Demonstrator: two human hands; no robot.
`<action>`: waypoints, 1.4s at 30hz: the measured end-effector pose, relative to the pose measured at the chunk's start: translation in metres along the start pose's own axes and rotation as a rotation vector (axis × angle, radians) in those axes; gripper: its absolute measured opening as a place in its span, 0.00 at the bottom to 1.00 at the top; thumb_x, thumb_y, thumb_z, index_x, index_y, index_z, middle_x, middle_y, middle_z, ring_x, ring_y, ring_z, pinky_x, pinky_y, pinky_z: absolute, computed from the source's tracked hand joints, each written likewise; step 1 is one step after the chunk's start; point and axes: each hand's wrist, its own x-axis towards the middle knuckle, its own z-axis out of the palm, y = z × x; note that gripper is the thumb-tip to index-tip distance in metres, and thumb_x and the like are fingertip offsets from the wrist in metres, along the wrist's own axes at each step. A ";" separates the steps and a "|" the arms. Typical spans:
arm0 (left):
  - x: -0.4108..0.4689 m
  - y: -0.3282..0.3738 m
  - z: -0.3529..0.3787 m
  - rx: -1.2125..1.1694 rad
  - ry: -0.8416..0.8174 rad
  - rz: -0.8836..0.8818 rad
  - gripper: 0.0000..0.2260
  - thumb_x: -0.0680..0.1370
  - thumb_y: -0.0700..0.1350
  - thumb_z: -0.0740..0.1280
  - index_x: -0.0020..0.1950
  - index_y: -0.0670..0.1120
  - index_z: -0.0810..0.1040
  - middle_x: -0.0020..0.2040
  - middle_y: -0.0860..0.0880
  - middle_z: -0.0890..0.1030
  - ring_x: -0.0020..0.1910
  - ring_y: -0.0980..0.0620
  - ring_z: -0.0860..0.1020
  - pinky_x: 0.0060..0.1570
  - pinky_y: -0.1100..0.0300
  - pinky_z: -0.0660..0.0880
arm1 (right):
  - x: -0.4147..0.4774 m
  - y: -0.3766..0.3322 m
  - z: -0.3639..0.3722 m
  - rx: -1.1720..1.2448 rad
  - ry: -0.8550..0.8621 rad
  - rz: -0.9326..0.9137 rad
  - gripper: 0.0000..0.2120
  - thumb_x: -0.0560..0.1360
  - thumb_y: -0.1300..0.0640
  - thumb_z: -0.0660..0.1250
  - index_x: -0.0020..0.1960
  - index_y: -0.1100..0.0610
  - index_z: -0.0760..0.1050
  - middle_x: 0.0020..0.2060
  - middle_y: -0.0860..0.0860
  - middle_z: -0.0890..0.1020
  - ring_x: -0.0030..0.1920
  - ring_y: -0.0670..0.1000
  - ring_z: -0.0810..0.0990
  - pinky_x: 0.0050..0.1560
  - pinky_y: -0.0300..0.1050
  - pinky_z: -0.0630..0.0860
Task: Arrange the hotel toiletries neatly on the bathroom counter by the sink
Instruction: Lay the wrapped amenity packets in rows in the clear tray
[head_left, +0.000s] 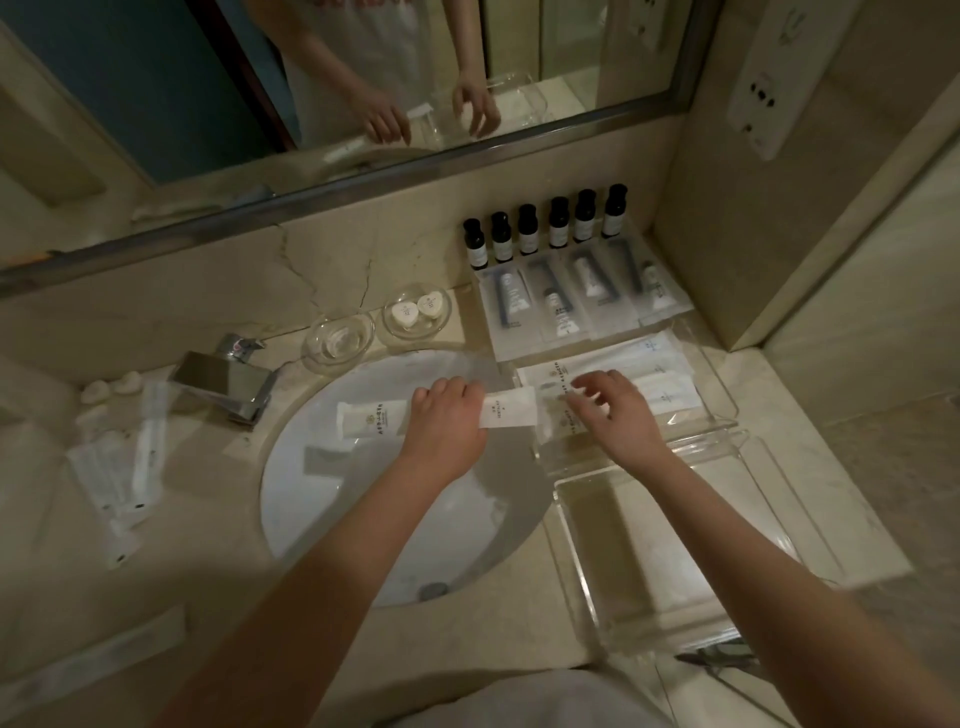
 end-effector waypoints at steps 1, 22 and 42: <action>0.000 0.003 0.000 0.004 0.000 0.004 0.13 0.76 0.45 0.60 0.60 0.44 0.69 0.57 0.45 0.74 0.58 0.44 0.71 0.55 0.53 0.64 | -0.001 -0.014 0.000 0.189 -0.074 0.063 0.07 0.76 0.53 0.66 0.48 0.56 0.78 0.43 0.53 0.81 0.43 0.51 0.78 0.45 0.44 0.74; 0.024 0.069 0.035 -0.372 -0.236 0.172 0.17 0.77 0.42 0.63 0.65 0.42 0.67 0.62 0.41 0.72 0.61 0.41 0.71 0.60 0.48 0.70 | -0.001 0.057 -0.071 -0.270 0.250 0.439 0.12 0.75 0.57 0.61 0.54 0.61 0.75 0.50 0.61 0.80 0.52 0.63 0.75 0.47 0.50 0.72; 0.019 0.070 0.059 -0.195 -0.169 0.062 0.15 0.77 0.50 0.63 0.63 0.49 0.75 0.61 0.49 0.74 0.64 0.47 0.66 0.60 0.53 0.63 | -0.001 0.053 -0.031 -0.529 -0.089 0.050 0.23 0.70 0.52 0.70 0.64 0.53 0.73 0.62 0.58 0.74 0.64 0.62 0.70 0.58 0.55 0.71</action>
